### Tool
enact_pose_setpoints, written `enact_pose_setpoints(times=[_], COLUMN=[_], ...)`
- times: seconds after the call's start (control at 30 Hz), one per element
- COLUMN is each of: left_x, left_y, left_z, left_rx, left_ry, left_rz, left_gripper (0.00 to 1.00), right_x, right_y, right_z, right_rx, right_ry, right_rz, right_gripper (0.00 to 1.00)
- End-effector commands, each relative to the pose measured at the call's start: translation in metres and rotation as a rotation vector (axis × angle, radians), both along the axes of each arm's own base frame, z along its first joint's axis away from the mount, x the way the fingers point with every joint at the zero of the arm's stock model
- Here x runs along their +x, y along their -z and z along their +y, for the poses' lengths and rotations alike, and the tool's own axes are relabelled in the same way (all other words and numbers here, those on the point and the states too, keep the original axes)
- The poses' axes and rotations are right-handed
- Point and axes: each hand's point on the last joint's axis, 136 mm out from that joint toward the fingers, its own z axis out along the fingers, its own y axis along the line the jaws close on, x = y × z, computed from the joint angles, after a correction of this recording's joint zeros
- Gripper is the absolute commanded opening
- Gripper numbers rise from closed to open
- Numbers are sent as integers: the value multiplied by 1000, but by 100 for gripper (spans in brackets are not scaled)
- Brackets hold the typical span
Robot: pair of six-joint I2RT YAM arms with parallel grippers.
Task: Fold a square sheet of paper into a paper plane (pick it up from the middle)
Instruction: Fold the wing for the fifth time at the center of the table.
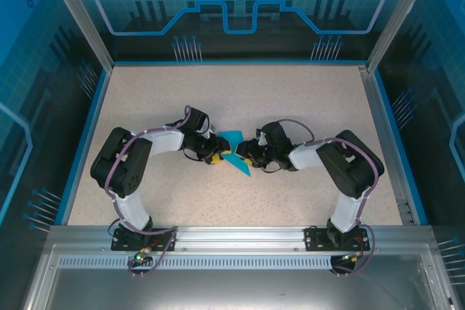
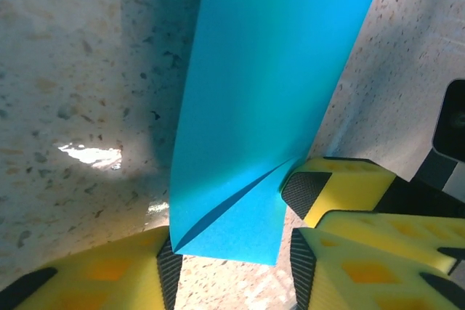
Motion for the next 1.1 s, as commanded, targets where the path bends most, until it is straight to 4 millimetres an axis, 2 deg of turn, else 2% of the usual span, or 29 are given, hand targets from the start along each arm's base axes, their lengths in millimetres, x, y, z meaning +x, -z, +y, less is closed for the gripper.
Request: enact_pose_setpoints(times=[0.0,0.13,0.3,0.4,0.5,0.57,0.7,0.77,0.87,0.93,1.07], left_x=[5,4,4,4,3,3,3,3,3,3,3], left_y=[-12,-14,-16,-18,-23,-26,-30,-30,-31,-31,-32], left_z=[-11,-12,-15,-16,-17,-18,-19,-20,-20,-20,-20], left_rx=[-53,-57,-57,-49,-44,-39,-25,-18,-15,-13,-15], left_ry=[25,34,46,50,53,54,62,63,66,64,62], left_rz=[-13,-22,-31,-34,-39,-44,-50,-49,-49,-49,-47], left_gripper=[39,27,13,8,6,6,5,5,5,6,5], right_x=[-13,-7,-2,0,0,-3,-11,-17,-25,-28,-27], right_y=[37,22,-2,-18,-31,-37,-44,-44,-40,-36,-30], right_z=[-26,-25,-28,-33,-38,-39,-32,-25,-14,-8,4], right_rx=[-115,-144,-238,-339,-478,-592,-781,-795,-796,-810,-849], right_ry=[9,-41,-134,-186,-260,-316,-413,-468,-536,-564,-594], right_rz=[59,-32,-204,-338,-480,-592,-805,-868,-939,-972,-1056], right_gripper=[45,51,65,73,77,76,69,66,50,46,48])
